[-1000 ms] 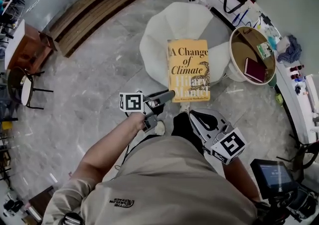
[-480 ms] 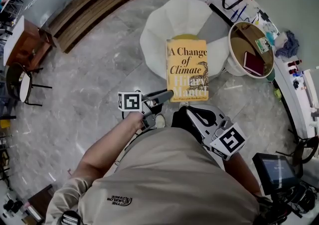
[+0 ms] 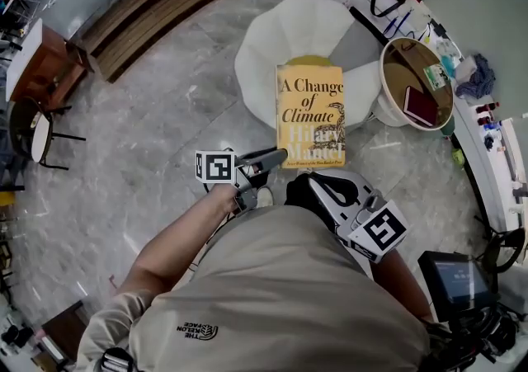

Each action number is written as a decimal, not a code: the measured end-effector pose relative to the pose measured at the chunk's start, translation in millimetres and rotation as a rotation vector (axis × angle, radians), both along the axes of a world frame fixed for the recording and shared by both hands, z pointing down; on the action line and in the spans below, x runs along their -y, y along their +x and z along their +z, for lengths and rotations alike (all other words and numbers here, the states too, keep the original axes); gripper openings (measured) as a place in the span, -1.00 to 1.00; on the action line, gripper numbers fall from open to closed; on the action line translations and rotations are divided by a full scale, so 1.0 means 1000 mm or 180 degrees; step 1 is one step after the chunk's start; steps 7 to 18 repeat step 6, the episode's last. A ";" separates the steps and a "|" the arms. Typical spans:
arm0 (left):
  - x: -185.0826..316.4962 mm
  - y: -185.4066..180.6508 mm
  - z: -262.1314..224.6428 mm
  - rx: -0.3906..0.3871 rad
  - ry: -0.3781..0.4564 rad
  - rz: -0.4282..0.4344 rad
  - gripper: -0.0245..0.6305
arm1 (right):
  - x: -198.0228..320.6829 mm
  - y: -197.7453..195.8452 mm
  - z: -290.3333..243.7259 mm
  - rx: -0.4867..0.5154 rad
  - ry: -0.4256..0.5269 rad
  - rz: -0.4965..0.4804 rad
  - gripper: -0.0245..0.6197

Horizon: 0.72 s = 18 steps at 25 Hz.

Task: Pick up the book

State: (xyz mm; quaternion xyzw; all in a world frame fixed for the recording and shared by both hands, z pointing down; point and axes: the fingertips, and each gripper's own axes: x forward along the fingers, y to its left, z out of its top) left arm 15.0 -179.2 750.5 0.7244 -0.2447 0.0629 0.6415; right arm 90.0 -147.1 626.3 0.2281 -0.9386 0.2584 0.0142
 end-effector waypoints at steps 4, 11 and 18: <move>0.001 -0.004 -0.005 -0.0027 0.0007 0.0000 -0.48 | 0.003 -0.008 -0.004 -0.0013 0.0028 -0.0034 -0.89; 0.003 -0.008 -0.007 -0.0036 0.0010 0.0001 -0.48 | 0.005 -0.013 -0.006 -0.0020 0.0039 -0.0041 -0.89; 0.003 -0.008 -0.007 -0.0036 0.0010 0.0001 -0.48 | 0.005 -0.013 -0.006 -0.0020 0.0039 -0.0041 -0.89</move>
